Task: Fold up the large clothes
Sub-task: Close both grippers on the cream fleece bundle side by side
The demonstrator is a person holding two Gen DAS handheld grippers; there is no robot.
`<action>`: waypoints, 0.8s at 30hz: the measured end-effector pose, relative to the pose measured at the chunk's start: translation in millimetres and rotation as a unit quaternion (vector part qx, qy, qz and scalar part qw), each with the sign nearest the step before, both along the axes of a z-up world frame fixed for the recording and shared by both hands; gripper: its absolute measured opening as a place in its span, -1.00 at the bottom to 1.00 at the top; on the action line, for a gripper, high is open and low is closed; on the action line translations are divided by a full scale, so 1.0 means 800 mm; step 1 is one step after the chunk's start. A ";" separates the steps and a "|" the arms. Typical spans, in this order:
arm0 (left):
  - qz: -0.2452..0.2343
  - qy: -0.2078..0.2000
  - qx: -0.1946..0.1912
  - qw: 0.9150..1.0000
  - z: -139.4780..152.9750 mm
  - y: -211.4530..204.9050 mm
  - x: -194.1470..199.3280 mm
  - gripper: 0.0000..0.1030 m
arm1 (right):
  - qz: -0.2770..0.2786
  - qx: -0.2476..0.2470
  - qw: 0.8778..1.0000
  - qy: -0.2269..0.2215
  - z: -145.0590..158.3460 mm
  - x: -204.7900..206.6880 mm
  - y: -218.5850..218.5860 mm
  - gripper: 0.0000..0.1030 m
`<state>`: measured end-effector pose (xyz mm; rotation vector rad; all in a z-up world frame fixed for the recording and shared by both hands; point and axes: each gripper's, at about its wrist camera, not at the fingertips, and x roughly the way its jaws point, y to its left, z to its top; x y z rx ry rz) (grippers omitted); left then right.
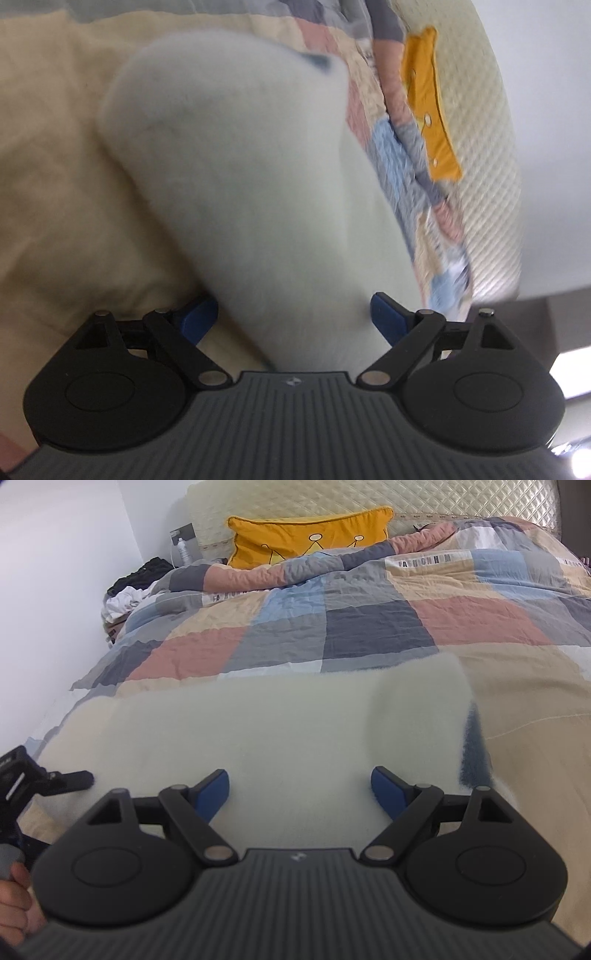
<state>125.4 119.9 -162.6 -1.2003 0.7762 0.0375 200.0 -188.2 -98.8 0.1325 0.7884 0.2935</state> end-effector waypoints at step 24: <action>0.020 -0.024 0.018 0.999 0.004 0.010 0.008 -0.10 | 0.032 0.305 0.932 0.191 -0.038 -0.033 0.006 1.00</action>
